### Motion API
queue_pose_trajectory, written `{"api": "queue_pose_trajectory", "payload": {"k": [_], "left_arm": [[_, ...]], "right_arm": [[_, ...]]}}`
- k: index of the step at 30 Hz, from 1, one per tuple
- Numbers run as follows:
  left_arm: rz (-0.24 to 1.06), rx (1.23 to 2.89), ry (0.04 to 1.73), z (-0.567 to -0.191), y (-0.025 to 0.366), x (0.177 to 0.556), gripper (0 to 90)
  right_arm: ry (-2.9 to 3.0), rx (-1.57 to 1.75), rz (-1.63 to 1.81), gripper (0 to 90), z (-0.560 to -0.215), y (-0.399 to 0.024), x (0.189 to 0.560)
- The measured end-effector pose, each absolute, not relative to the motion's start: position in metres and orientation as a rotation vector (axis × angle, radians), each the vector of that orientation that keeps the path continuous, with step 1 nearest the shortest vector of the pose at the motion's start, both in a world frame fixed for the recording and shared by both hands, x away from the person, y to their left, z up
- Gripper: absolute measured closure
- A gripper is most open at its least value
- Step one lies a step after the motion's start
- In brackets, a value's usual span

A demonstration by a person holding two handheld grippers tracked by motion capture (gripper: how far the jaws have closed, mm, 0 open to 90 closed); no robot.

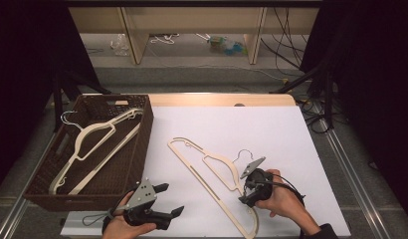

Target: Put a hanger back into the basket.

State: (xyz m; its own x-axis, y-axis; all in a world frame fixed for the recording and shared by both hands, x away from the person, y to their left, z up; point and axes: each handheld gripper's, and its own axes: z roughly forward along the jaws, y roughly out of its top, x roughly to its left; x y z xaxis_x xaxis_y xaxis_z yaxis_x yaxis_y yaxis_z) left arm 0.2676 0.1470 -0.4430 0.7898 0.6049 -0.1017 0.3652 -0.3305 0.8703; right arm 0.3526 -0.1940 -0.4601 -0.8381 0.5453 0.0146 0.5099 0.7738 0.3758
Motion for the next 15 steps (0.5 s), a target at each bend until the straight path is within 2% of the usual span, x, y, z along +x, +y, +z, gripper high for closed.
{"api": "queue_pose_trajectory", "payload": {"k": [4,15], "left_arm": [[0.286,1.956,0.725,-0.443,0.147,0.268,18.0],[0.286,1.963,0.726,-0.444,0.146,0.269,18.9]], "right_arm": [[2.886,0.835,0.486,46.4,-0.461,-0.188,0.356],[2.943,0.834,0.307,48.4,-0.458,-0.173,0.364]]}}
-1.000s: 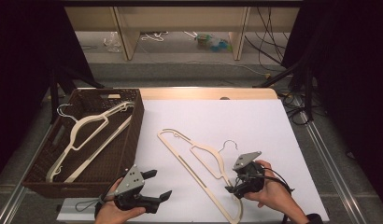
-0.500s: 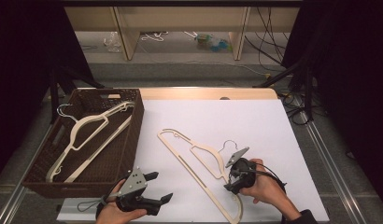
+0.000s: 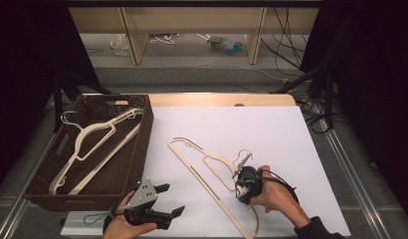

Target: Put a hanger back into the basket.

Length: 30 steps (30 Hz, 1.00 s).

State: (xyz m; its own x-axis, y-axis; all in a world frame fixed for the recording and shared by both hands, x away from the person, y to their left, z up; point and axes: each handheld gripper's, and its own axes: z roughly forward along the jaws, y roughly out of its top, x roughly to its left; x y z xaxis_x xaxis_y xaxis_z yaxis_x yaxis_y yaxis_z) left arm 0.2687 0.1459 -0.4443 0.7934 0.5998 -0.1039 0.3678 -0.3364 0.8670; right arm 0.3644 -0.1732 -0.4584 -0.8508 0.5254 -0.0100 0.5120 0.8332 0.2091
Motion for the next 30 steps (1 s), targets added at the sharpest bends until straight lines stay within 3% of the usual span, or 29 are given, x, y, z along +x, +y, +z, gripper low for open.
{"api": "queue_pose_trajectory", "payload": {"k": [5,11,20,30], "left_arm": [[0.276,1.963,0.722,-0.445,0.146,0.269,18.9],[0.279,1.967,0.719,-0.445,0.146,0.268,19.2],[0.275,1.976,0.710,-0.446,0.147,0.269,19.7],[0.287,1.985,0.711,-0.446,0.147,0.269,20.0]], "right_arm": [[2.955,0.806,0.290,51.7,-0.458,-0.172,0.365],[2.995,0.771,0.304,65.2,-0.456,-0.178,0.373],[3.034,0.668,0.304,74.6,-0.455,-0.182,0.379],[3.051,0.625,0.258,79.7,-0.454,-0.182,0.381]]}}
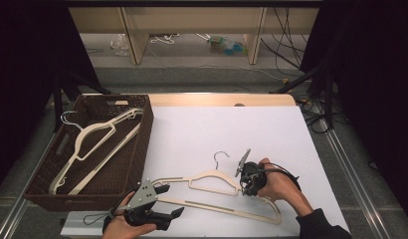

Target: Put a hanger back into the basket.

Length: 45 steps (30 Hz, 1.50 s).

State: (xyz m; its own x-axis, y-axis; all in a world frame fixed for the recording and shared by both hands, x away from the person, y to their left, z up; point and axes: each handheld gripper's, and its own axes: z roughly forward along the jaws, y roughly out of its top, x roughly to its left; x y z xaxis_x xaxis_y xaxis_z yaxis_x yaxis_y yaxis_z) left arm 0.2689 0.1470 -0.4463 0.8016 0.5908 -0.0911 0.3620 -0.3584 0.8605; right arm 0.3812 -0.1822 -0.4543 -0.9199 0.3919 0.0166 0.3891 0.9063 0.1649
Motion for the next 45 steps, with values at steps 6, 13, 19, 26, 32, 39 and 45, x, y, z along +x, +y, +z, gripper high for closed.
{"api": "queue_pose_trajectory", "payload": {"k": [6,13,19,26,32,39,45], "left_arm": [[0.272,1.991,0.707,-0.448,0.142,0.270,20.0],[0.289,1.991,0.714,-0.448,0.139,0.277,20.0],[0.271,1.981,0.772,-0.452,0.126,0.305,20.7],[0.170,2.077,0.828,-0.462,0.102,0.339,24.9],[0.060,2.102,0.861,-0.472,0.090,0.357,27.6],[0.003,2.126,0.822,-0.476,0.079,0.366,36.1],[-0.042,2.135,0.766,-0.476,0.075,0.366,44.0]], "right_arm": [[3.024,0.665,0.221,79.5,-0.455,-0.177,0.380],[3.002,0.504,0.169,80.2,-0.454,-0.174,0.379],[2.990,0.449,0.177,80.5,-0.442,-0.172,0.372],[2.970,0.367,0.176,80.6,-0.428,-0.172,0.355],[2.962,0.337,0.194,80.6,-0.420,-0.169,0.346],[2.965,0.287,0.203,80.6,-0.414,-0.167,0.342],[2.960,0.252,0.210,80.6,-0.412,-0.167,0.341]]}}
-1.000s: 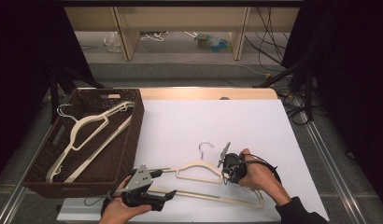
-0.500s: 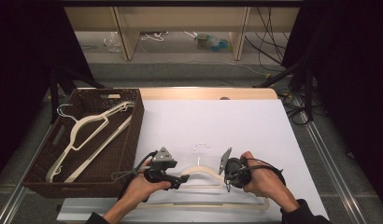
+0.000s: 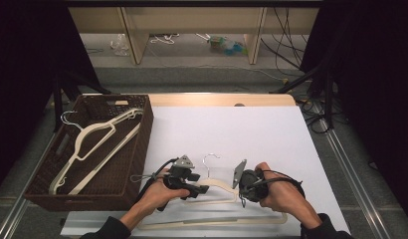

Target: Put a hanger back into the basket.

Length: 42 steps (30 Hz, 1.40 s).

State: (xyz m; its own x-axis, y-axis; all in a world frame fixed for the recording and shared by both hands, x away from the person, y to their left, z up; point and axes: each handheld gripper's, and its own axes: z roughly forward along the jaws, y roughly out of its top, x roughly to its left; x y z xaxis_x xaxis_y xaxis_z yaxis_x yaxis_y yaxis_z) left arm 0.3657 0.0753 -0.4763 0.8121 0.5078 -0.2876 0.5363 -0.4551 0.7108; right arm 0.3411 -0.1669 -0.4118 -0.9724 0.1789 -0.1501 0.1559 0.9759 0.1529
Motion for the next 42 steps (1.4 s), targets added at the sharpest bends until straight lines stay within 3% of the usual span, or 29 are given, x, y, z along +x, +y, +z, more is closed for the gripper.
{"api": "queue_pose_trajectory", "payload": {"k": [6,18,26,28,29,31,32,38,42], "left_arm": [[-0.101,2.141,0.701,-0.470,0.075,0.365,61.4],[-0.239,2.099,0.601,-0.450,0.083,0.358,77.0],[-0.277,2.076,0.570,-0.439,0.087,0.351,81.6],[-0.297,2.064,0.566,-0.435,0.086,0.347,83.0],[-0.312,2.039,0.578,-0.434,0.085,0.344,84.0],[-0.325,2.036,0.563,-0.430,0.085,0.341,84.8],[-0.337,2.014,0.565,-0.428,0.083,0.338,85.7],[-0.253,1.985,0.625,-0.419,0.086,0.336,85.8],[-0.265,1.946,0.677,-0.417,0.094,0.341,85.8]], "right_arm": [[2.958,0.197,0.225,80.4,-0.410,-0.166,0.339],[2.979,0.090,0.240,80.0,-0.412,-0.172,0.340],[2.975,0.140,0.362,78.1,-0.403,-0.179,0.338],[2.969,0.157,0.398,75.2,-0.399,-0.181,0.338],[2.957,0.190,0.467,68.6,-0.393,-0.182,0.338],[2.955,0.212,0.507,66.3,-0.390,-0.183,0.338],[2.947,0.238,0.558,60.6,-0.383,-0.185,0.337],[2.840,0.332,0.693,51.8,-0.365,-0.190,0.335],[2.790,0.378,0.737,50.0,-0.360,-0.194,0.337]]}}
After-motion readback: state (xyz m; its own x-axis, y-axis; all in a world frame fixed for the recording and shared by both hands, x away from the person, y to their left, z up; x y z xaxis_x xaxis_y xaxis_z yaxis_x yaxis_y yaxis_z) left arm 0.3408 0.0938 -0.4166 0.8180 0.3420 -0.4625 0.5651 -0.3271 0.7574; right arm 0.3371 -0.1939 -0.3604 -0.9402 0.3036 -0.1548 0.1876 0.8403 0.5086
